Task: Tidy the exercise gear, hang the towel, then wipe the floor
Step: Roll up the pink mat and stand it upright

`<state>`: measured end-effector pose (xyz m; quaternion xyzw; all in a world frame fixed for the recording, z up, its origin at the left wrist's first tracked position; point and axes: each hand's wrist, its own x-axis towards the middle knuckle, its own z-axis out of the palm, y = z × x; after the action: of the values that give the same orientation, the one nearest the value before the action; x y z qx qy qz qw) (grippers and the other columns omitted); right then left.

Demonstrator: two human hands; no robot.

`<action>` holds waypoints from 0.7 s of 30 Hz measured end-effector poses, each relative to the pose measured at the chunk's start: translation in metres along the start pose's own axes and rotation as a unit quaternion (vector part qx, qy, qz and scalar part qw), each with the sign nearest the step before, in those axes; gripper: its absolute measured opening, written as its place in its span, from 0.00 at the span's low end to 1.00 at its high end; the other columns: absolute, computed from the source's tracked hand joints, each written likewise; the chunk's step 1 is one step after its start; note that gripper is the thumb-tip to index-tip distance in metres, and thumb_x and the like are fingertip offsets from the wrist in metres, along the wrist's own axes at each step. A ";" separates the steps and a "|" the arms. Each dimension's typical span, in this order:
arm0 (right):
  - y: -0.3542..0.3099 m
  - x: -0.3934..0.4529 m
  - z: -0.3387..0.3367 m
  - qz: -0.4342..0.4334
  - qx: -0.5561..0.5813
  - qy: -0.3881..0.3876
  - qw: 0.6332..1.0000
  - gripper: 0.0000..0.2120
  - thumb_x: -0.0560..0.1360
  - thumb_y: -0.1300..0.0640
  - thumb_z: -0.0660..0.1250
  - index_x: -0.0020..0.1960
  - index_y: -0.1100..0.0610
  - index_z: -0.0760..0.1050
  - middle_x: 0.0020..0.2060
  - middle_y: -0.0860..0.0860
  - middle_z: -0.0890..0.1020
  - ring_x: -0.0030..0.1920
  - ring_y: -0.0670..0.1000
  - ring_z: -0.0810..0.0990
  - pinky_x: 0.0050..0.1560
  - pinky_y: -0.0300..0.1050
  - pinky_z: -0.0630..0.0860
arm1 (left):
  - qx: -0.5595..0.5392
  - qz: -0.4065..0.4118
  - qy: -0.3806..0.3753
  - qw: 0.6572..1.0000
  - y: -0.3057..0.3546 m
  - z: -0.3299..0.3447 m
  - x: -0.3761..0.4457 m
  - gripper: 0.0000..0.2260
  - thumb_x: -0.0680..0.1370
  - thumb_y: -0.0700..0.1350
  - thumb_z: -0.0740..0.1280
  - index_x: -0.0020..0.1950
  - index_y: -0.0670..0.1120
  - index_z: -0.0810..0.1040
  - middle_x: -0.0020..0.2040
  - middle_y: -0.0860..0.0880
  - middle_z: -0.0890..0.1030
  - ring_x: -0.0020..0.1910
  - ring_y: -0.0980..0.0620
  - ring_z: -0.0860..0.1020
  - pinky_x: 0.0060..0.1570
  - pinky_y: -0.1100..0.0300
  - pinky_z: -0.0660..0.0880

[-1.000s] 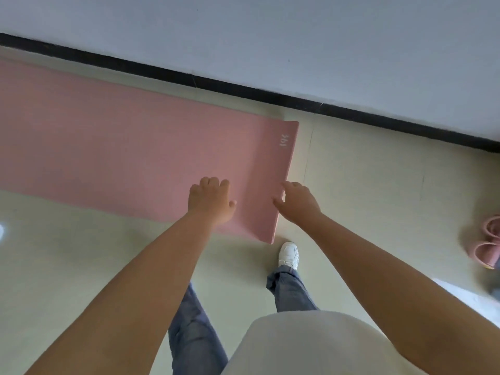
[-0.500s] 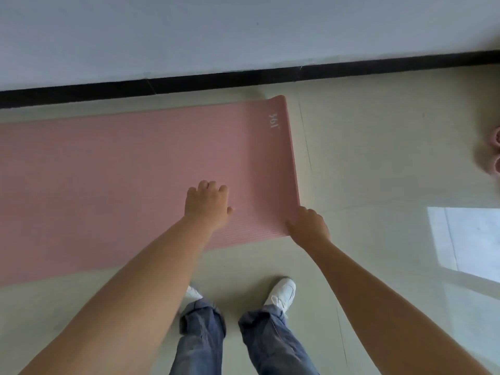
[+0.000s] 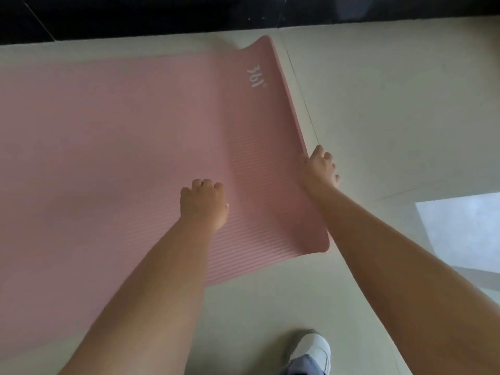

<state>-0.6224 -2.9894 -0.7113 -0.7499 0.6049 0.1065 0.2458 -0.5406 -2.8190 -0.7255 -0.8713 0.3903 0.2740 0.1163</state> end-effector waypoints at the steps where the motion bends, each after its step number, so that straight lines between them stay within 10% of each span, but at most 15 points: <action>1: -0.005 0.013 0.007 0.021 0.005 0.013 1.000 0.22 0.78 0.58 0.49 0.71 0.59 0.58 0.68 0.57 0.68 0.70 0.58 0.63 0.71 0.61 0.51 | 0.003 0.008 0.018 1.000 0.005 0.008 0.015 0.17 0.81 0.51 0.57 0.65 0.43 0.69 0.63 0.44 0.72 0.64 0.43 0.69 0.58 0.52 0.68; 4: -0.008 0.042 0.025 0.059 0.003 0.002 0.998 0.22 0.76 0.61 0.50 0.70 0.57 0.62 0.64 0.54 0.73 0.70 0.57 0.64 0.72 0.64 0.44 | 0.031 0.054 0.070 0.996 0.019 0.023 0.051 0.17 0.81 0.51 0.57 0.65 0.42 0.70 0.63 0.43 0.72 0.65 0.43 0.68 0.59 0.51 0.68; 8: 0.007 0.050 0.026 -0.063 0.133 -0.047 0.988 0.18 0.77 0.65 0.58 0.66 0.61 0.70 0.59 0.57 0.76 0.59 0.56 0.75 0.59 0.47 0.71 | -0.052 0.034 0.103 0.993 0.028 0.020 0.074 0.17 0.81 0.49 0.57 0.66 0.42 0.70 0.65 0.41 0.72 0.65 0.41 0.69 0.60 0.50 0.69; 11: 0.033 0.036 0.032 -0.044 0.242 -0.099 0.964 0.23 0.72 0.64 0.69 0.67 0.60 0.70 0.43 0.52 0.76 0.41 0.50 0.75 0.46 0.42 0.73 | -0.191 0.003 0.137 0.972 0.035 0.023 0.065 0.16 0.81 0.47 0.57 0.65 0.40 0.69 0.61 0.39 0.75 0.62 0.39 0.72 0.55 0.50 0.71; 16: 0.054 0.030 0.049 0.079 0.280 -0.156 0.944 0.40 0.69 0.49 0.73 0.74 0.56 0.57 0.68 0.56 0.68 0.68 0.58 0.69 0.67 0.53 0.67 | -0.266 0.002 0.162 0.950 0.018 0.046 0.057 0.18 0.81 0.46 0.57 0.71 0.42 0.67 0.65 0.42 0.74 0.65 0.42 0.70 0.60 0.51 0.69; 21: 0.047 0.025 0.060 0.038 0.182 -0.204 0.961 0.36 0.69 0.46 0.72 0.71 0.59 0.63 0.67 0.54 0.69 0.66 0.56 0.70 0.66 0.50 0.68 | -0.339 -0.010 0.201 0.919 0.009 0.045 0.057 0.15 0.80 0.45 0.61 0.66 0.44 0.74 0.59 0.44 0.78 0.60 0.44 0.74 0.57 0.54 0.70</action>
<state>-0.6527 -2.9883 -0.7851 -0.6313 0.5796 0.1545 0.4916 -0.5336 -2.8414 -0.7949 -0.8992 0.2807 0.2079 -0.2636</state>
